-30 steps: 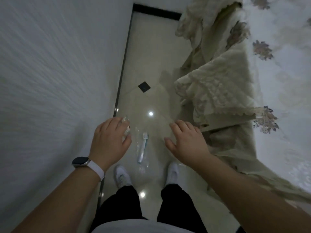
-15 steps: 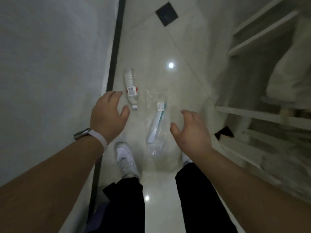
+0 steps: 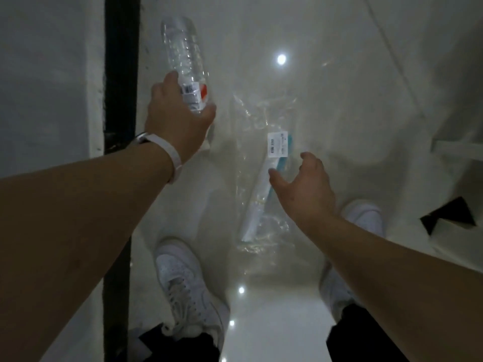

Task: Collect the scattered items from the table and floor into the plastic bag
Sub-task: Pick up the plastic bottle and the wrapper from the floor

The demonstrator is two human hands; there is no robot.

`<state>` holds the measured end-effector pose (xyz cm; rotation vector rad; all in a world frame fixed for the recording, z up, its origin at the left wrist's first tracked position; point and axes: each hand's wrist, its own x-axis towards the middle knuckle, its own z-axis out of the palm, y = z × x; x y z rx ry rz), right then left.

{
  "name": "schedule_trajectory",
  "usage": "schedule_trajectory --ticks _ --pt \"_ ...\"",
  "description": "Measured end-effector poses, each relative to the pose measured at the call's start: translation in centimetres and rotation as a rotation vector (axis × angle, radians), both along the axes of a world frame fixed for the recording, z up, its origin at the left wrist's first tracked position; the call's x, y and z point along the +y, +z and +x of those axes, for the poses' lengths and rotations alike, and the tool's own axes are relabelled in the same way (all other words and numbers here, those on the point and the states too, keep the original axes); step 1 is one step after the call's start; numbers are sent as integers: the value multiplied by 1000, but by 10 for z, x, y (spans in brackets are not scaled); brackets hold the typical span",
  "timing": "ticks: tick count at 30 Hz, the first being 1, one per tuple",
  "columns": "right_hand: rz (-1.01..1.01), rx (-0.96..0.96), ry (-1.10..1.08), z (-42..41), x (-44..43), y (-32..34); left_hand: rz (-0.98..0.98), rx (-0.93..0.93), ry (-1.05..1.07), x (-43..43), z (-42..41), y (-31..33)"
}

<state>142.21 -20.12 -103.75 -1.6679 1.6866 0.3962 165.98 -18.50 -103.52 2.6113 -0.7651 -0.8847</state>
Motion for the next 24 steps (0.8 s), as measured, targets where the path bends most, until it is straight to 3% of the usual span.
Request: schedule_trajectory --ticks 6,13,18,24 --pt "-9 2 19 28 6 -39 -29 53 121 -4 5 -36" --pt "39 -29 13 51 -12 -37 -56 95 147 3 9 -22" --pt "16 -168 34 49 -31 -7 -93 195 91 24 -2 18" --pt "-20 -226 54 30 -56 77 -128 263 99 39 -14 91"
